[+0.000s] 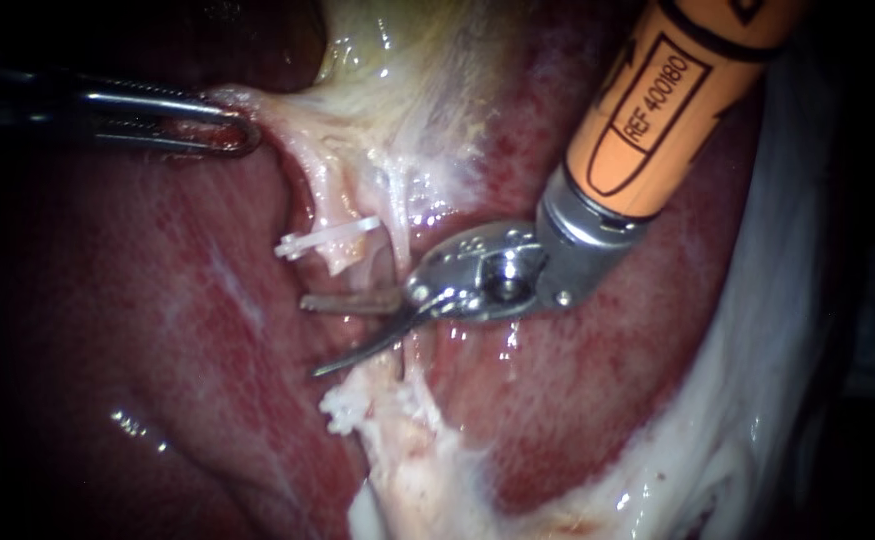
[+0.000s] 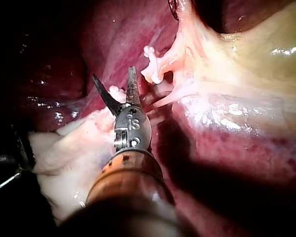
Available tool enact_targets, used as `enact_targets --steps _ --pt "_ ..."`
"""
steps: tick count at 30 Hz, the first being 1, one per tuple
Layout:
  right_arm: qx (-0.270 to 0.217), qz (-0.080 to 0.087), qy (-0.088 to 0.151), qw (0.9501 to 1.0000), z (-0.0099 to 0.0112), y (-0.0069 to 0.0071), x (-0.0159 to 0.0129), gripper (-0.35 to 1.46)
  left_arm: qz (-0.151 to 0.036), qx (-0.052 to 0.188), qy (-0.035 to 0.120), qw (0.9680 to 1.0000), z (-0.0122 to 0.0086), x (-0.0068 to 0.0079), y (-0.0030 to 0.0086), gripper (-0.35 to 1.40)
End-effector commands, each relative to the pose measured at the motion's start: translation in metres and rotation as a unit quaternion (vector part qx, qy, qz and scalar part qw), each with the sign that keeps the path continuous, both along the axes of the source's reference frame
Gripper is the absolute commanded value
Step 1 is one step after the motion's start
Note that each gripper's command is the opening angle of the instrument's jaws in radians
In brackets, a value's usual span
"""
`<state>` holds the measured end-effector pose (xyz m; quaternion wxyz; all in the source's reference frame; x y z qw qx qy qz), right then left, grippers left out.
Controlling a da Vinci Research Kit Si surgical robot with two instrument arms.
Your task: Go back from the cut left tube
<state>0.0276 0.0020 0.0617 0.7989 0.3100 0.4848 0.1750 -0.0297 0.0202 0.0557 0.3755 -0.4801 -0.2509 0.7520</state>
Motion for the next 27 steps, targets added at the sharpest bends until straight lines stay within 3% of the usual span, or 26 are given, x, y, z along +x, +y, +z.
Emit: enact_targets --steps 1,2,3,8,12,18,27 --pt "-0.011 0.021 -0.012 0.9997 -0.0004 -0.0001 -0.0007 1.43 0.000 0.000 0.000 1.0000 0.0000 0.0000 0.0000 -0.35" --pt "-0.025 0.037 -0.022 0.9988 -0.0006 -0.0004 -0.0015 1.43 0.000 0.000 0.000 1.0000 0.0000 0.0000 0.0000 -0.35" --pt "-0.054 0.040 -0.026 0.9974 -0.0009 -0.0007 -0.0024 1.43 0.000 0.000 0.000 1.0000 0.0000 0.0001 0.0000 -0.35" --pt "-0.151 0.028 -0.060 0.9863 -0.0017 -0.0012 -0.0063 1.43 0.001 0.000 0.000 1.0000 0.0002 0.0001 0.0000 -0.35" --pt "-0.194 0.015 -0.094 0.9763 -0.0025 -0.0006 -0.0095 1.43 0.001 -0.001 0.000 1.0000 0.0002 0.0001 0.0000 -0.35" --pt "-0.226 0.025 -0.130 0.9653 -0.0036 0.0010 -0.0129 1.43 0.000 -0.001 0.000 1.0000 0.0003 0.0000 -0.0001 -0.35" --pt "-0.217 0.023 -0.134 0.9666 -0.0040 0.0016 -0.0139 1.43 0.000 -0.006 0.001 1.0000 0.0022 -0.0015 -0.0012 -0.35"
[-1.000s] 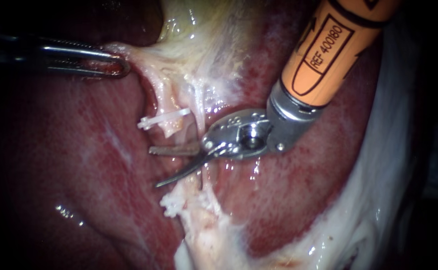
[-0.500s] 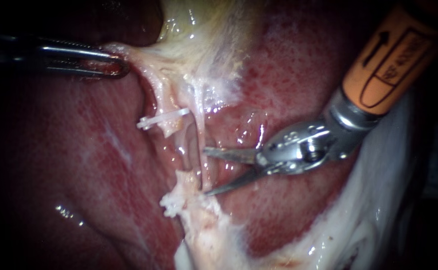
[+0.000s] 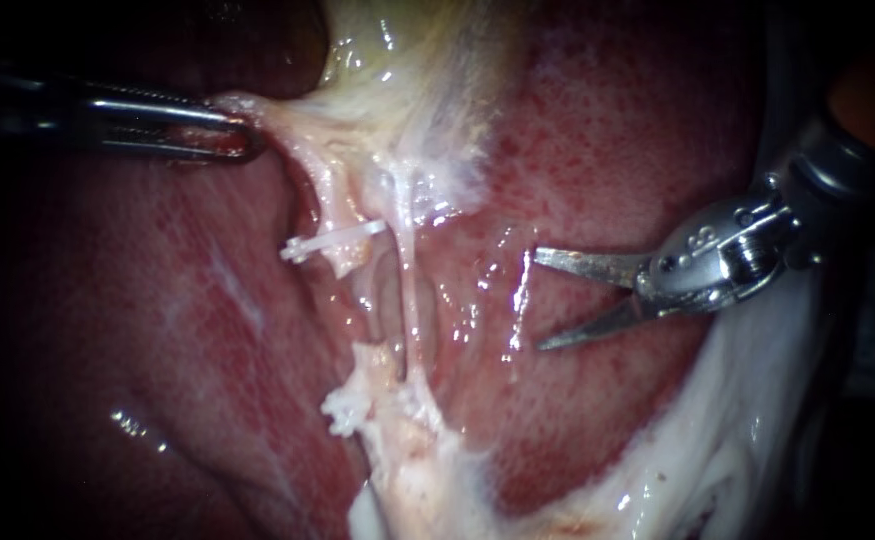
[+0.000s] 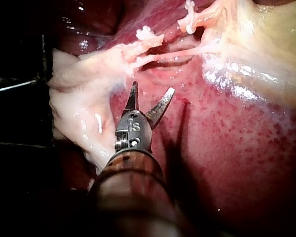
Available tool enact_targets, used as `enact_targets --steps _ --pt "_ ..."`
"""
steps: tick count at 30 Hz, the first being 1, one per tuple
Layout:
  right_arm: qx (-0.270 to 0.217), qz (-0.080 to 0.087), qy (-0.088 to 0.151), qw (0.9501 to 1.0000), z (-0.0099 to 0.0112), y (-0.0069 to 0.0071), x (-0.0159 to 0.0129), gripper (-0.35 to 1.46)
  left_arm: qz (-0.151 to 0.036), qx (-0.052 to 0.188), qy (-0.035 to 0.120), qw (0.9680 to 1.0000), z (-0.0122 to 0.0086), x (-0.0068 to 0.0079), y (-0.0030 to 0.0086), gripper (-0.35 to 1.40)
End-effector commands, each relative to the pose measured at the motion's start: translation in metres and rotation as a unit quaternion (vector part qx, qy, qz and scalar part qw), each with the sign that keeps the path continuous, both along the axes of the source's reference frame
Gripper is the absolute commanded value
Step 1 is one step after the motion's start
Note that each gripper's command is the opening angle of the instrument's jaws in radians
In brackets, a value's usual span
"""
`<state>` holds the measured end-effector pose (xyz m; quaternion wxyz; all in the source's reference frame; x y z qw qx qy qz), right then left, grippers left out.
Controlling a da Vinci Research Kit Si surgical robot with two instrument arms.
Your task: Go back from the cut left tube
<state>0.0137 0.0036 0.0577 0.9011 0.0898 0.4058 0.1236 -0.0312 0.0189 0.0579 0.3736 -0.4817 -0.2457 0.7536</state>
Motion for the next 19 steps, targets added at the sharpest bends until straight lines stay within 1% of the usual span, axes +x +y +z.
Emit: enact_targets --steps 1,3,5,8,17,19 --pt "0.003 -0.001 0.002 1.0000 0.0000 0.0000 0.0000 1.43 0.001 -0.001 0.000 1.0000 0.0005 -0.0004 -0.0002 -0.35" --pt "0.003 -0.001 0.002 1.0000 0.0000 0.0000 -0.0001 1.43 0.003 -0.002 -0.002 1.0000 0.0013 -0.0009 -0.0006 -0.35" --pt "0.003 -0.001 0.002 1.0000 0.0000 0.0000 -0.0001 1.43 0.007 -0.003 0.001 1.0000 0.0020 -0.0014 -0.0009 -0.35" --pt "0.003 -0.001 0.002 1.0000 0.0000 -0.0001 -0.0001 1.43 0.011 -0.002 0.003 0.9999 0.0028 -0.0017 -0.0011 -0.35" --pt "0.003 -0.001 0.002 1.0000 0.0000 -0.0001 -0.0001 1.43 0.012 -0.002 0.003 0.9999 0.0025 -0.0015 -0.0010 -0.35" --pt "0.007 -0.005 0.006 0.9999 -0.0001 -0.0001 0.0003 1.43 0.012 0.000 0.002 0.9999 0.0021 -0.0013 -0.0008 -0.35"
